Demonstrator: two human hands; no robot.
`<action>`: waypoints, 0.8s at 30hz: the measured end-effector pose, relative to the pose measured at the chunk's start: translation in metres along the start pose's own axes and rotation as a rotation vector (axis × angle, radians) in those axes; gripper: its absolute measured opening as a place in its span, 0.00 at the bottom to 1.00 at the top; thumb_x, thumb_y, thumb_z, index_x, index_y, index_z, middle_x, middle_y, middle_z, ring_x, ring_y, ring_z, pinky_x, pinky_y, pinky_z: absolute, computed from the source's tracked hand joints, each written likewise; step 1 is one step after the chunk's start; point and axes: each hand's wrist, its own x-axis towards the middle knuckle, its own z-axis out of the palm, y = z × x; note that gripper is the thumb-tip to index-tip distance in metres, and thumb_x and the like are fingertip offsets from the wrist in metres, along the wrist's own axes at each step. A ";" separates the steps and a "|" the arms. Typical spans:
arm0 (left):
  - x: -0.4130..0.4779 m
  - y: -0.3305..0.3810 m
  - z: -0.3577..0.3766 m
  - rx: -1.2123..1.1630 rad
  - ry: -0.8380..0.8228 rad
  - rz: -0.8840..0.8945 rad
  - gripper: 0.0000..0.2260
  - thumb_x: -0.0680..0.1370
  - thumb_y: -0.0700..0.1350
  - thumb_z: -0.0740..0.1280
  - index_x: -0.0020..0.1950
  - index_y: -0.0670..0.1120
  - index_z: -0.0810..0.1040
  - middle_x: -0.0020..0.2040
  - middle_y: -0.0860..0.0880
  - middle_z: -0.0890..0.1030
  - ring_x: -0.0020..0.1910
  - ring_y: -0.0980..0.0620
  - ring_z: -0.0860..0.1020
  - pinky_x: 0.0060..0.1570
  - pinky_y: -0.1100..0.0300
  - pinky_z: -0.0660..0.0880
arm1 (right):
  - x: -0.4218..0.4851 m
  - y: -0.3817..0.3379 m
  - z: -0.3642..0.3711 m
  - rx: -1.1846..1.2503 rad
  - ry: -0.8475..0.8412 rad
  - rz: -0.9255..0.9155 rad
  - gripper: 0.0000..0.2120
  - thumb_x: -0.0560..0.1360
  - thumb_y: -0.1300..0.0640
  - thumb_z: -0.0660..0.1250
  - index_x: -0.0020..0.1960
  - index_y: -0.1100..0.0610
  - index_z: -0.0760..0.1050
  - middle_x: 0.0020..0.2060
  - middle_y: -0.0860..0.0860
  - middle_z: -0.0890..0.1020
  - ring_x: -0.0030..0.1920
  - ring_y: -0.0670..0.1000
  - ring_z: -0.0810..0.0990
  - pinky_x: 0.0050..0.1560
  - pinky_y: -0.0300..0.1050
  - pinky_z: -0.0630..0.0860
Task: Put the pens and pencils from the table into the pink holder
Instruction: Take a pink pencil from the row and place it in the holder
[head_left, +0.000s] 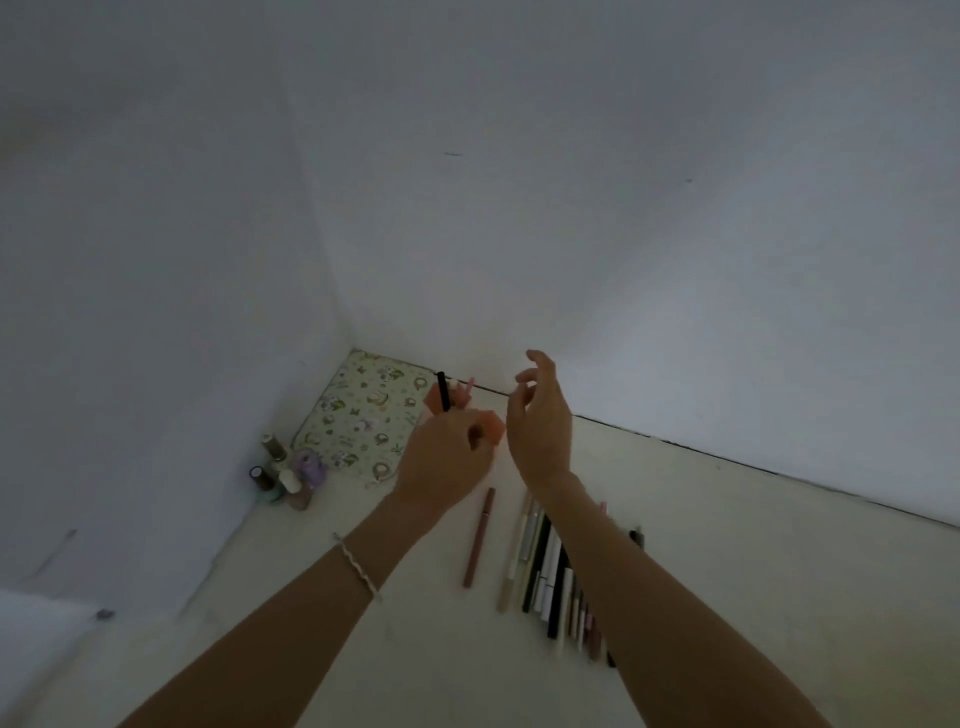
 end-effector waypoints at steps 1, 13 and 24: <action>-0.004 0.003 0.010 0.054 -0.108 0.018 0.05 0.75 0.41 0.64 0.40 0.48 0.75 0.34 0.52 0.77 0.34 0.54 0.77 0.37 0.59 0.79 | 0.000 0.004 -0.007 -0.002 0.009 0.009 0.19 0.77 0.62 0.58 0.66 0.50 0.65 0.45 0.45 0.77 0.38 0.48 0.78 0.39 0.44 0.77; -0.046 -0.002 0.083 0.381 -0.459 -0.230 0.23 0.83 0.44 0.57 0.76 0.42 0.55 0.62 0.43 0.75 0.58 0.47 0.78 0.53 0.56 0.74 | -0.020 0.058 -0.053 -0.191 -0.158 0.175 0.12 0.79 0.62 0.56 0.59 0.55 0.73 0.32 0.48 0.76 0.32 0.48 0.75 0.33 0.41 0.68; 0.012 0.034 0.026 -0.203 -0.046 -0.032 0.28 0.77 0.38 0.67 0.74 0.53 0.64 0.40 0.52 0.79 0.37 0.56 0.79 0.48 0.58 0.81 | -0.038 0.082 -0.005 -0.598 -0.493 0.426 0.09 0.78 0.55 0.60 0.42 0.57 0.73 0.49 0.55 0.79 0.52 0.55 0.77 0.53 0.48 0.77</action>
